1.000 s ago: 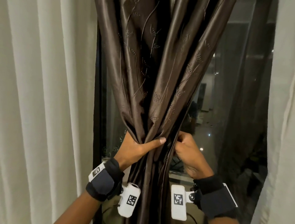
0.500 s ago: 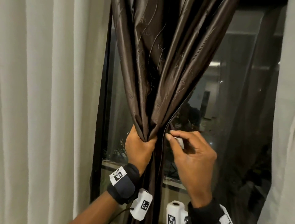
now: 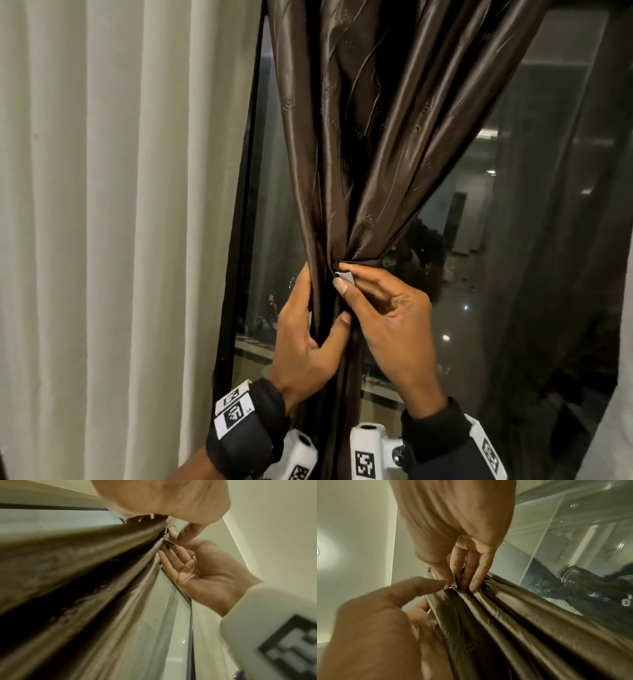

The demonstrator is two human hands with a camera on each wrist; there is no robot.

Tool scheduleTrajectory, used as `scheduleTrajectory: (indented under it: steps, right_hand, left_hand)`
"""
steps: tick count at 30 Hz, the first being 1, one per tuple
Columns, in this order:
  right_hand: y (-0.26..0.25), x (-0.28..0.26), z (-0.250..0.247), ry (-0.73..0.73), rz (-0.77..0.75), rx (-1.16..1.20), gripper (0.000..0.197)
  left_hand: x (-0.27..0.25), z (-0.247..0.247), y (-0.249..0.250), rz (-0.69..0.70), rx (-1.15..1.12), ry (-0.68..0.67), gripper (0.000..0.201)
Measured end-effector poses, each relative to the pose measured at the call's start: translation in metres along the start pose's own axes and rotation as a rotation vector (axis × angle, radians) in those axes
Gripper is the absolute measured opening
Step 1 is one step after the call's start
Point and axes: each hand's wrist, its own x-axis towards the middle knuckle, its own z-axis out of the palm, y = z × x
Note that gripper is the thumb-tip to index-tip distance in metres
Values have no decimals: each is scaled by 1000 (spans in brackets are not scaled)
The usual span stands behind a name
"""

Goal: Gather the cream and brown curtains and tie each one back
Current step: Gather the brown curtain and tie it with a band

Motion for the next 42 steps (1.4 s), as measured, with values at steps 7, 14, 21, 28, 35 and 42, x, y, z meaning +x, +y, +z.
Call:
scheduleTrajectory:
  steps: [7,14,21,28,35,42]
  right_hand:
    - [7,-1,15,65,-36,29,24]
    - [-3,-7,10,74,-89,133,33]
    - [-3,-9,8,-154,-160,-250,38]
    - [3,3,11,25,-153,-549,34]
    - [-6,15,15,-96,-87,-792,40]
    - [-3,17,5,-60,22,-509,39]
  left_hand:
    - [23,-13,18,-477,-498,187,37]
    - [27,-8,13,-395,-273,203,37]
    - [29,-4,6,-314,-87,344,26]
    - [20,-5,12,-367,-188,334,13]
    - [17,-16,20,-329,-144,201,19]
    - [27,-25,21,-521,-342,8,23]
